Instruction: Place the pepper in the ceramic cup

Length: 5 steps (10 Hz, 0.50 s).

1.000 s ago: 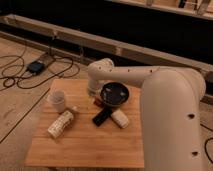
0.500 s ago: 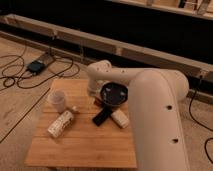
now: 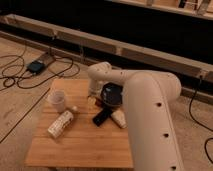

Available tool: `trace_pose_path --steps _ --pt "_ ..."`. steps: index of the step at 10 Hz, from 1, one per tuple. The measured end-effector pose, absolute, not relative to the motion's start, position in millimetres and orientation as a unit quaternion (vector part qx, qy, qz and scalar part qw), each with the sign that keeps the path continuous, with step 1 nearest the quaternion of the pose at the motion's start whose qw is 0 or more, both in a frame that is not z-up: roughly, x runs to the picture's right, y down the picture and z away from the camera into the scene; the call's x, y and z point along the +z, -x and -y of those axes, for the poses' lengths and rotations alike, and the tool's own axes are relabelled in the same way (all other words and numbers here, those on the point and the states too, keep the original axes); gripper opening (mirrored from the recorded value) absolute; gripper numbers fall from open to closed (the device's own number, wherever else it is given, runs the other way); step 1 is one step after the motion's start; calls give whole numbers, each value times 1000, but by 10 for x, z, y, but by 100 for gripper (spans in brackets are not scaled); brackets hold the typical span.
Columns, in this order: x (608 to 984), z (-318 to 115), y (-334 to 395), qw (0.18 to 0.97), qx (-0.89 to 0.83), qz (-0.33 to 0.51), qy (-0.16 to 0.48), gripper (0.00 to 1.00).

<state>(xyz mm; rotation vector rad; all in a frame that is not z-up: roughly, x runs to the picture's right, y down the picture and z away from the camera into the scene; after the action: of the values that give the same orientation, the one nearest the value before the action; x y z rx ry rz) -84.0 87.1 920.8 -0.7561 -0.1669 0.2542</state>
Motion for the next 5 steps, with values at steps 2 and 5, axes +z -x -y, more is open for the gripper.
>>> trace_pose_path --steps 2,5 --pt "9275 -869 843 918 120 79 371 80" --pt "9351 -855 834 917 114 75 374 80"
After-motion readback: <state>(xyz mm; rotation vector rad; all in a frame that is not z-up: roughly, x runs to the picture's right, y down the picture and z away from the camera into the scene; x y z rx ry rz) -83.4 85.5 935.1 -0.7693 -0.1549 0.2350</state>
